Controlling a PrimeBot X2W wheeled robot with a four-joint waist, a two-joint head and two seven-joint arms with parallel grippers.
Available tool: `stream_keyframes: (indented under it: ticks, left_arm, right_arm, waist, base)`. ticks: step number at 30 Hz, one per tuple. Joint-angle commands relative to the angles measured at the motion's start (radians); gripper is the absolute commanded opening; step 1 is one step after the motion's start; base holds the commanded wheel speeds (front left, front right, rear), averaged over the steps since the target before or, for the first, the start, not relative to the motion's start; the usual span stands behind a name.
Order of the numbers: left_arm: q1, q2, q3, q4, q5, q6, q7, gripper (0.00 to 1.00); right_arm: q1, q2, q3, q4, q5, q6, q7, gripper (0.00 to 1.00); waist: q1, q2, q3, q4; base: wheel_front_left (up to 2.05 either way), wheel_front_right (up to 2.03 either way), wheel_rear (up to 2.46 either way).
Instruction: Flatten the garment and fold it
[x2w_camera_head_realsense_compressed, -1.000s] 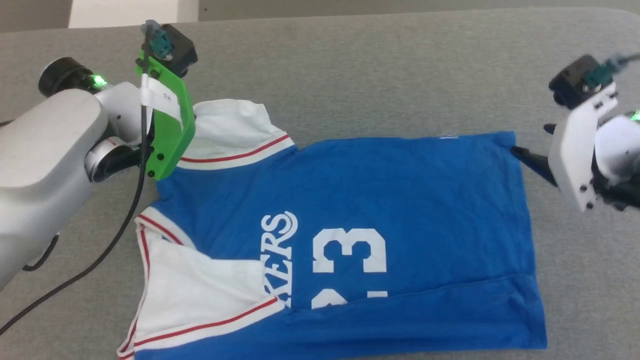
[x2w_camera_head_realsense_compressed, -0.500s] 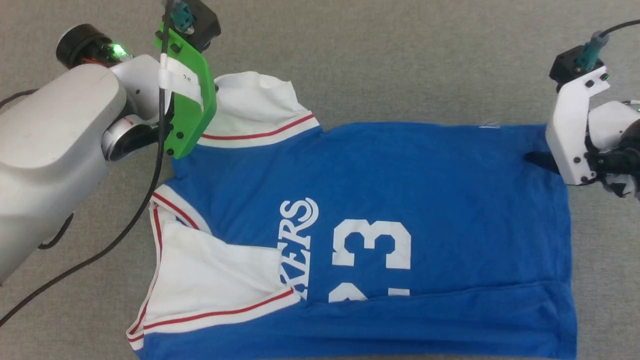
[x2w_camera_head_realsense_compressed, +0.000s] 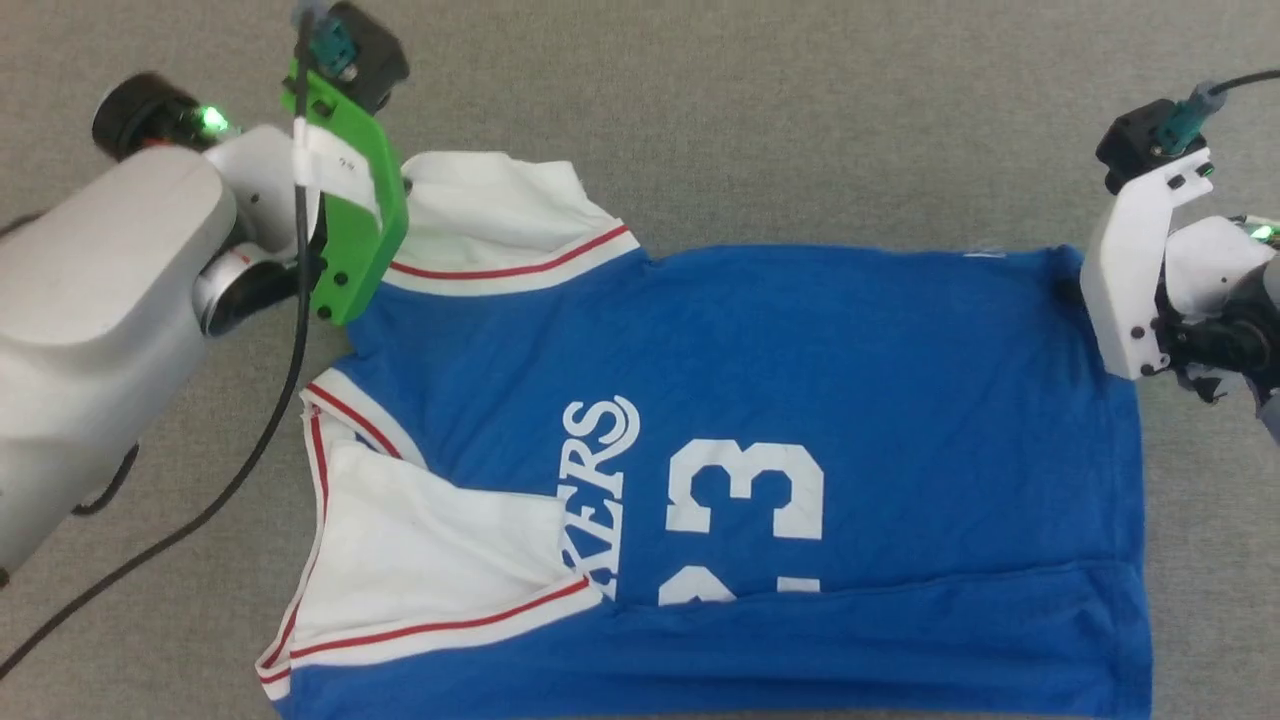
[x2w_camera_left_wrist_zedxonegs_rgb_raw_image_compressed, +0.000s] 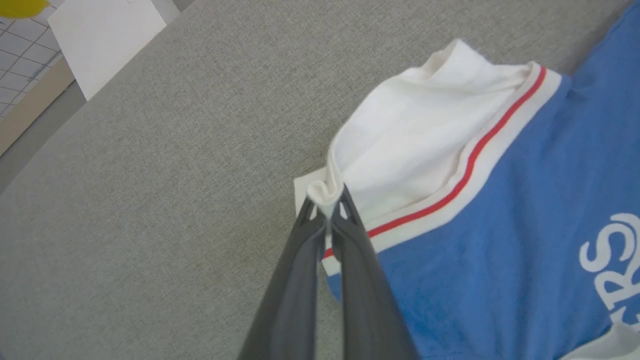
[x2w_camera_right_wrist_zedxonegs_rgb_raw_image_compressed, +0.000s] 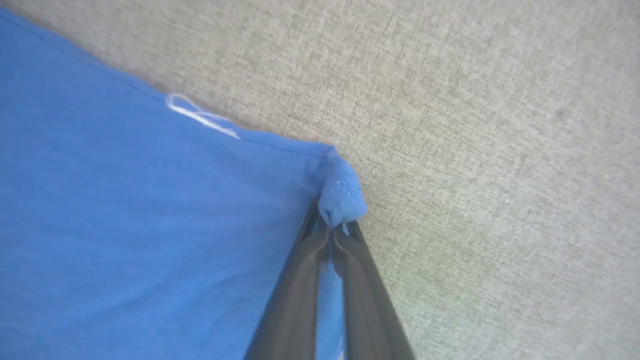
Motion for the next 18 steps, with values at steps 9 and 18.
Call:
stream_keyframes:
  ticks: [9, 18]
  left_arm:
    - [0.147, 0.019, -0.002, 0.032, -0.052, -0.001, -0.148, 0.0]
    - [0.277, 0.115, -0.002, -0.083, -0.043, 0.015, -0.258, 0.0]
  right_arm:
    - [0.086, -0.041, 0.122, -0.049, 0.055, -0.001, -0.186, 0.0]
    - [0.187, -0.143, 0.172, -0.144, 0.092, -0.001, -0.382, 0.0]
  waist:
    - [0.0, 0.0, -0.188, -0.036]
    - [0.0, 0.0, -0.312, -0.024]
  base:
    - [0.0, 0.0, 0.0]
    - [0.0, 0.0, 0.0]
